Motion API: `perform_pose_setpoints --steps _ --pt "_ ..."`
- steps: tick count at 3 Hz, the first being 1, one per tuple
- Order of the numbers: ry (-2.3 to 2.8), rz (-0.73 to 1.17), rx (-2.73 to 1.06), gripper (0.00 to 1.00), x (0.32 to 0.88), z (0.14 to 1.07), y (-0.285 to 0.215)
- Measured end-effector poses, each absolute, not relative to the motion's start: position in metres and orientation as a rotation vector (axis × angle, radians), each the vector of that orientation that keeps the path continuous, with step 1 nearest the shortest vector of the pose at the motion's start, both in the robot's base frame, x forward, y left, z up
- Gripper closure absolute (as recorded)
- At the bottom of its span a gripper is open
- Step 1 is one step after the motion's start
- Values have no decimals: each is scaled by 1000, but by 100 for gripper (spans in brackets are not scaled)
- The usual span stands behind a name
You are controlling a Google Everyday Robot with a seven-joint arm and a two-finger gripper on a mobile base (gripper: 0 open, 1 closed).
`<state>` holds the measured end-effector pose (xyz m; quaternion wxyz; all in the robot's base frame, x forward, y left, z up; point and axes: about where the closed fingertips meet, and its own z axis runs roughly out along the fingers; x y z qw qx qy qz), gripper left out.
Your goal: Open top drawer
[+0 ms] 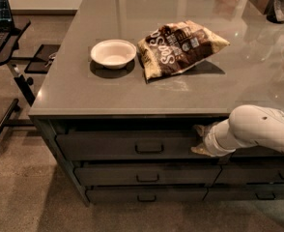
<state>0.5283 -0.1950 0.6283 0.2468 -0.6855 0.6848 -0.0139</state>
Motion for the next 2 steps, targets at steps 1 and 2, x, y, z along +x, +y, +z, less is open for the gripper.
perform_pose_setpoints --steps 1,2 --pt "1868 -41 -1869 100 527 628 -196" --pt "1856 -47 -1865 100 526 633 -194"
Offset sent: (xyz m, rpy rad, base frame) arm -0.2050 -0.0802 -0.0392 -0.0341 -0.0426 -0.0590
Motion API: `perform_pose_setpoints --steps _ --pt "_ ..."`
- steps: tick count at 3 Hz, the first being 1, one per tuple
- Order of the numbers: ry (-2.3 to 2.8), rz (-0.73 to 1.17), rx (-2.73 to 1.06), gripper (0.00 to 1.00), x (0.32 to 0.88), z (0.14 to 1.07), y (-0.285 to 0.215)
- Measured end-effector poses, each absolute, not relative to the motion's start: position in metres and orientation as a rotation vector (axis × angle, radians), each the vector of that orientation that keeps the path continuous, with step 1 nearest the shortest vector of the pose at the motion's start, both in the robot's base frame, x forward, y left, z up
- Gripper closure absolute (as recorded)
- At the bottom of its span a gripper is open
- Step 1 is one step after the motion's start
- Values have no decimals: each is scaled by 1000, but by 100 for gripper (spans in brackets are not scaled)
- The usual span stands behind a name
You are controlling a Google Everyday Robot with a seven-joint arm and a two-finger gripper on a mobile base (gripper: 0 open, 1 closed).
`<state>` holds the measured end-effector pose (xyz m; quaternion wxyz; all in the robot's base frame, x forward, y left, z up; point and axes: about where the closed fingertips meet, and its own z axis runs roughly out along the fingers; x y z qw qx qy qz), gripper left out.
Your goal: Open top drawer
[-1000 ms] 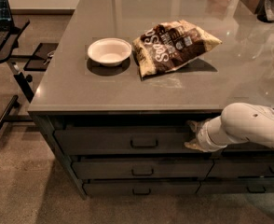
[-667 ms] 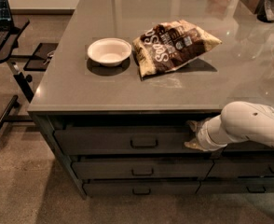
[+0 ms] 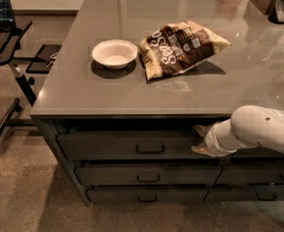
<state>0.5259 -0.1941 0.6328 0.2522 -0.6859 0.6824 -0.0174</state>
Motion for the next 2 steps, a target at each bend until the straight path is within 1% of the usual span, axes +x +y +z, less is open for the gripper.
perform_pose_setpoints --steps 2 --pt "1845 -55 -1859 100 523 639 -194"
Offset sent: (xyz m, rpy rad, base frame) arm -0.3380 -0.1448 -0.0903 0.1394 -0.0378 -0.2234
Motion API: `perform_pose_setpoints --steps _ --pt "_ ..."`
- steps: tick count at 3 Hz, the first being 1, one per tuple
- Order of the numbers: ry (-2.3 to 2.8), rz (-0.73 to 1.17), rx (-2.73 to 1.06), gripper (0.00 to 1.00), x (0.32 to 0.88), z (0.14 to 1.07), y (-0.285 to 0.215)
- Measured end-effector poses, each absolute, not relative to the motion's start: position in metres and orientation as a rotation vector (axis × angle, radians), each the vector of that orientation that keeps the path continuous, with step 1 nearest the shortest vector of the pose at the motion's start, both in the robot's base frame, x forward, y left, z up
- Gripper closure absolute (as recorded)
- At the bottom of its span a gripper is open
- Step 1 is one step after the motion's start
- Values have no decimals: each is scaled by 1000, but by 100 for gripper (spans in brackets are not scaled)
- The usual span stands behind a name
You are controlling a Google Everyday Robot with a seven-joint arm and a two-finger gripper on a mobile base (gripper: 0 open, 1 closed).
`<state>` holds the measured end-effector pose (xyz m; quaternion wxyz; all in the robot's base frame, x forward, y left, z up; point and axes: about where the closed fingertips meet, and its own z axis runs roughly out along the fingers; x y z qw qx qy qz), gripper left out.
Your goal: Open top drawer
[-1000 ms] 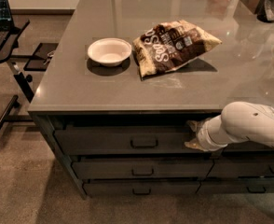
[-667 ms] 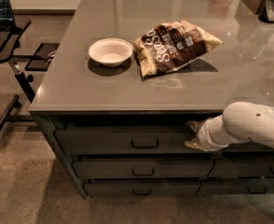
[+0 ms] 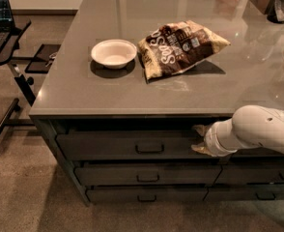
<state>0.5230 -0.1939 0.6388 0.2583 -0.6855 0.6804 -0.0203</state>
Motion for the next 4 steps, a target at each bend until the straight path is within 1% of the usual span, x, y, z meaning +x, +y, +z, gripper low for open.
perform_pose_setpoints --steps 2,4 --pt "1857 -71 -1853 100 527 641 -193" --pt "1864 -55 -1843 100 520 635 -195"
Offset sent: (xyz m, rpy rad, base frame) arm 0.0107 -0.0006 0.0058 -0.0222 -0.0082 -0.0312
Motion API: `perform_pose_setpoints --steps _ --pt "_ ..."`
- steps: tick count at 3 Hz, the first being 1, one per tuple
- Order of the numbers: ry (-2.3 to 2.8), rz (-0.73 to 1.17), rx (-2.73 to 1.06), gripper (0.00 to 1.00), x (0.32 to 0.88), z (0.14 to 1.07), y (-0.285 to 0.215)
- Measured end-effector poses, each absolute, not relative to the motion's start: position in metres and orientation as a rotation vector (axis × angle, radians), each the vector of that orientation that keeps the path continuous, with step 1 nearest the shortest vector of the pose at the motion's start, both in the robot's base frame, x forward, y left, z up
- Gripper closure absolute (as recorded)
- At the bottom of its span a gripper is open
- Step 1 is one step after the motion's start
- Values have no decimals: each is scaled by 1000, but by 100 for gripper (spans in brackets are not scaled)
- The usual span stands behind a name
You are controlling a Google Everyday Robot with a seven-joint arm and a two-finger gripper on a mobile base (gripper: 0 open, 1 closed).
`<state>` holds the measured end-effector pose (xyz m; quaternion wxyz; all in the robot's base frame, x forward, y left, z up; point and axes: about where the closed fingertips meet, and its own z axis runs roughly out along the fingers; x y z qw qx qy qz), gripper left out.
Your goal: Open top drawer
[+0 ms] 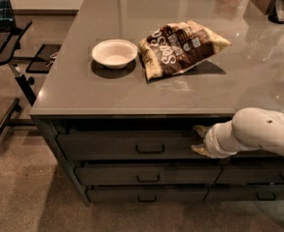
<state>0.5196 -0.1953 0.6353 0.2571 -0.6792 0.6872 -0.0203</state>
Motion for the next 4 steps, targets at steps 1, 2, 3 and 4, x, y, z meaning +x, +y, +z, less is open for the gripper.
perform_pose_setpoints --steps 1,2,3,4 --pt "1853 -60 -1838 100 521 640 -193" --pt "1841 -66 -1834 100 523 644 -191" --pt "1841 -66 -1834 81 523 644 -191" --pt "1841 -66 -1834 58 523 644 -191"
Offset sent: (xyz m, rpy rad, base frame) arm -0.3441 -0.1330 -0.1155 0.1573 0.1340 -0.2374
